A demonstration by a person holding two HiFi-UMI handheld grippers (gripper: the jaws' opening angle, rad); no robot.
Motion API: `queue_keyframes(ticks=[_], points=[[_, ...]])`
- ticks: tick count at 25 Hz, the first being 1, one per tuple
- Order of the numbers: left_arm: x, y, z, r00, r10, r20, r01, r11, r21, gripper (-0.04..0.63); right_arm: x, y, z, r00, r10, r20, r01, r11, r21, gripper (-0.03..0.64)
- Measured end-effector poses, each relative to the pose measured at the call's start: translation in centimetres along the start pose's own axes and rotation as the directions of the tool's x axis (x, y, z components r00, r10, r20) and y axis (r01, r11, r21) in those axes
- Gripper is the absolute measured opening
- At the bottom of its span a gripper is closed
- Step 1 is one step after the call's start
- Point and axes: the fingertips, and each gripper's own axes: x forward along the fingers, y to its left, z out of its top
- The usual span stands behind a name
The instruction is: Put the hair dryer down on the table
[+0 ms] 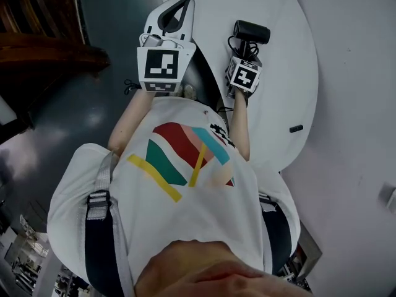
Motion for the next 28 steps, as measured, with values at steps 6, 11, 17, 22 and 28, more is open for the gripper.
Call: queue_keyframes(ticks=[6,11,17,22,28], points=[[0.5,0.0,-0.5,1.000,0.007,-0.015,-0.007,1.000,0.010,0.015,0.6,-0.1,-0.5,0.999,0.000,-0.035,0.000,1.000,-0.010,0.224],[0.6,0.1,-1.0,0.999,0.007,-0.032,-0.007,1.000,0.010,0.015,1.2,0.0,-1.3,0.998,-0.005,-0.070,0.005,1.000,-0.012,0.224],[0.6,0.1,-1.3,0.999,0.003,-0.036,-0.003,1.000,0.003,0.015,1.2,0.4,-2.4,0.995,0.000,-0.101,-0.002,1.000,-0.023,0.225],[0.6,0.3,-1.8,0.999,0.008,-0.047,-0.008,1.000,-0.009,0.015,1.5,0.4,-2.7,0.994,0.006,-0.108,-0.007,1.000,-0.014,0.227],[0.5,0.3,-2.0,0.999,0.005,-0.050,-0.005,1.000,-0.018,0.015,1.7,0.3,-2.6,0.994,0.007,-0.109,-0.009,1.000,-0.023,0.227]])
